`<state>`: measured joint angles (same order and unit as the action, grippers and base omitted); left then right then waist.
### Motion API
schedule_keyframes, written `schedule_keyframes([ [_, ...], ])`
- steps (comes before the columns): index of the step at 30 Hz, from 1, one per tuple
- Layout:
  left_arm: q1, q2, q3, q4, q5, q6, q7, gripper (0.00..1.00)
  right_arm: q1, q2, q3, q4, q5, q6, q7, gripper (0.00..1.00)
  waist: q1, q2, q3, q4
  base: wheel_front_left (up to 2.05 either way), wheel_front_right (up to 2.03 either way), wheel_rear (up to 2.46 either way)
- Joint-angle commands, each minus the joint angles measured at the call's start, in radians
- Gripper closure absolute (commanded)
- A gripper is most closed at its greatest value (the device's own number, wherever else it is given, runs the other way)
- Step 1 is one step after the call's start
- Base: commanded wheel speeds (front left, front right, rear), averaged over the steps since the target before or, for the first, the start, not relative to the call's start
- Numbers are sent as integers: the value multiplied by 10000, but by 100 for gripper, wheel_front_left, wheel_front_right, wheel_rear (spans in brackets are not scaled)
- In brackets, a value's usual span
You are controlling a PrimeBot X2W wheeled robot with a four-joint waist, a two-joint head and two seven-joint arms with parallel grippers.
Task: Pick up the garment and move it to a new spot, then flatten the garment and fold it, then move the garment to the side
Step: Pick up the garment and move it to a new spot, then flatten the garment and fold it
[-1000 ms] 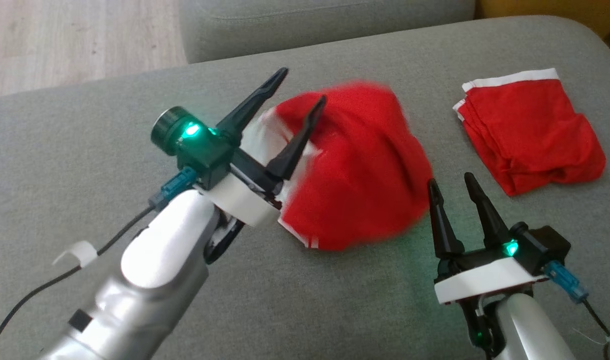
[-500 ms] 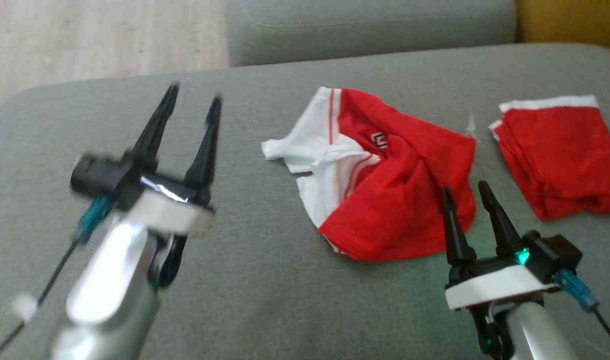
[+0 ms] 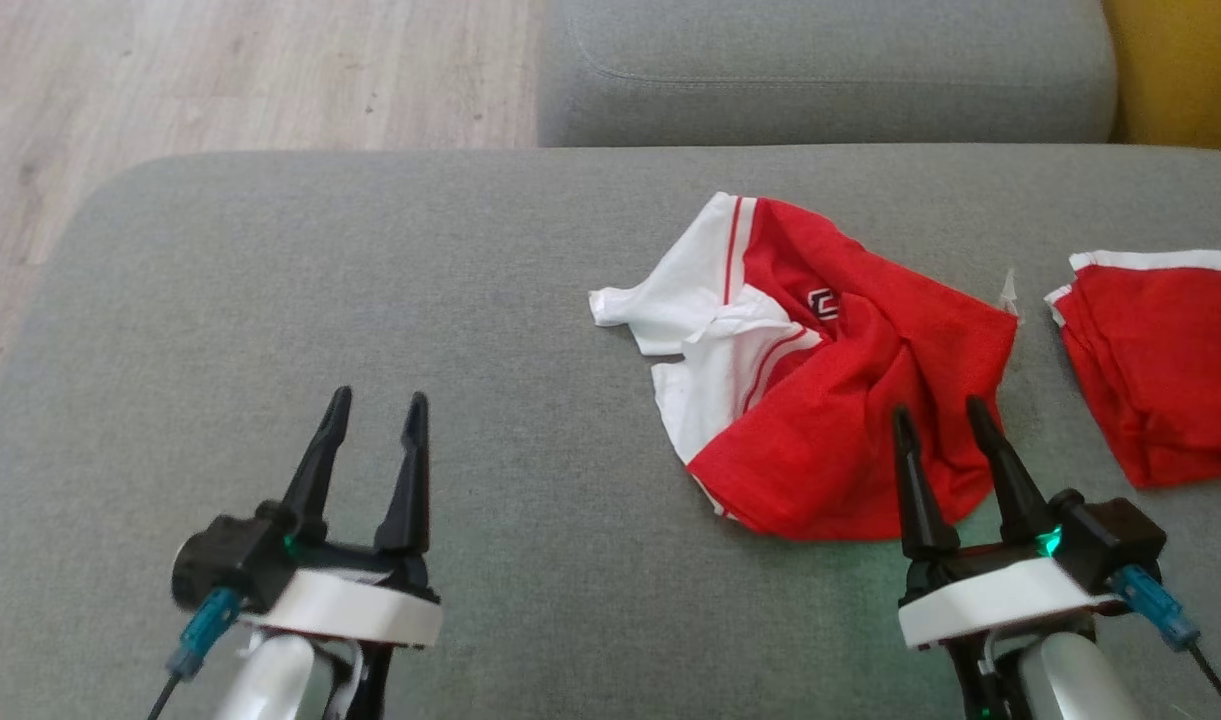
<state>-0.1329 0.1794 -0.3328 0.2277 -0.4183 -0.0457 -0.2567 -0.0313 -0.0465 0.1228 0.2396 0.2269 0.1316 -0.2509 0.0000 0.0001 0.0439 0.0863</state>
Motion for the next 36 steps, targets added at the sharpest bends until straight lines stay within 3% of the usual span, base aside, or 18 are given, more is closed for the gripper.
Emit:
schedule_keyframes([
  [1,-634,-7,408,-357,186,-123,-50,0,-342,-37,278,-302,-89,-9,-109,0,0,-1,76,-95,0,0,0],
  [10,-1920,-334,-929,809,460,-705,525,0,-586,-37,248,-346,-151,-9,-109,0,0,-1,696,-867,0,0,0],
  [19,-3439,-662,-2421,2219,-109,-841,1821,0,-893,-37,259,-482,-119,-9,-109,0,0,-1,1487,-1785,0,0,0],
  [27,-4567,-615,-2760,3732,-370,-847,2314,0,-1031,-37,281,-525,30,-9,-109,0,0,-1,1865,-2527,0,0,0],
  [36,-5007,-478,-3280,4759,-948,-848,2225,0,-1047,-37,290,-536,113,-9,-109,0,0,-1,1878,-2832,0,0,0],
])
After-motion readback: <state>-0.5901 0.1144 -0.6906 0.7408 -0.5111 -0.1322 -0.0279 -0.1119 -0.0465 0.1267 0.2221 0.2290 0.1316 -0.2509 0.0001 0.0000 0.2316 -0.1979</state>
